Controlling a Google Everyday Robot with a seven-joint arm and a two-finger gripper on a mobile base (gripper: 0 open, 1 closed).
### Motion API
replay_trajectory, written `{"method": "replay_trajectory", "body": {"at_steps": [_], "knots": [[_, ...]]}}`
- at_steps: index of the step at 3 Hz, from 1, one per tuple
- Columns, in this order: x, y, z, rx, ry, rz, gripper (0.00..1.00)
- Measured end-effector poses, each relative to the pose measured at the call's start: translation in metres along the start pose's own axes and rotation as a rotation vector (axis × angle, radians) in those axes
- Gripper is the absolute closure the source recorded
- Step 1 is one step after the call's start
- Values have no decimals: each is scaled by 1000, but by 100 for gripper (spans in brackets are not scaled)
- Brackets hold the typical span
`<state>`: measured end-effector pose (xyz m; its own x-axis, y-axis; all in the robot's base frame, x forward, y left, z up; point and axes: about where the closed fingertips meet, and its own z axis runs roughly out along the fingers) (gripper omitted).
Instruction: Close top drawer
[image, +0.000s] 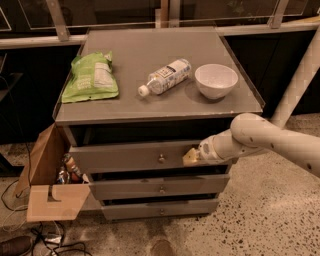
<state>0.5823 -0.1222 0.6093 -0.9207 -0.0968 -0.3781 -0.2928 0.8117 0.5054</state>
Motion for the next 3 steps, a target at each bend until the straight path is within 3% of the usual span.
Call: {"method": "replay_trajectory", "body": {"at_steps": [2,3], "knots": [[-4,-3,6,0,-4,-8,100],[15,2,-13,-29,39,1,100]]}}
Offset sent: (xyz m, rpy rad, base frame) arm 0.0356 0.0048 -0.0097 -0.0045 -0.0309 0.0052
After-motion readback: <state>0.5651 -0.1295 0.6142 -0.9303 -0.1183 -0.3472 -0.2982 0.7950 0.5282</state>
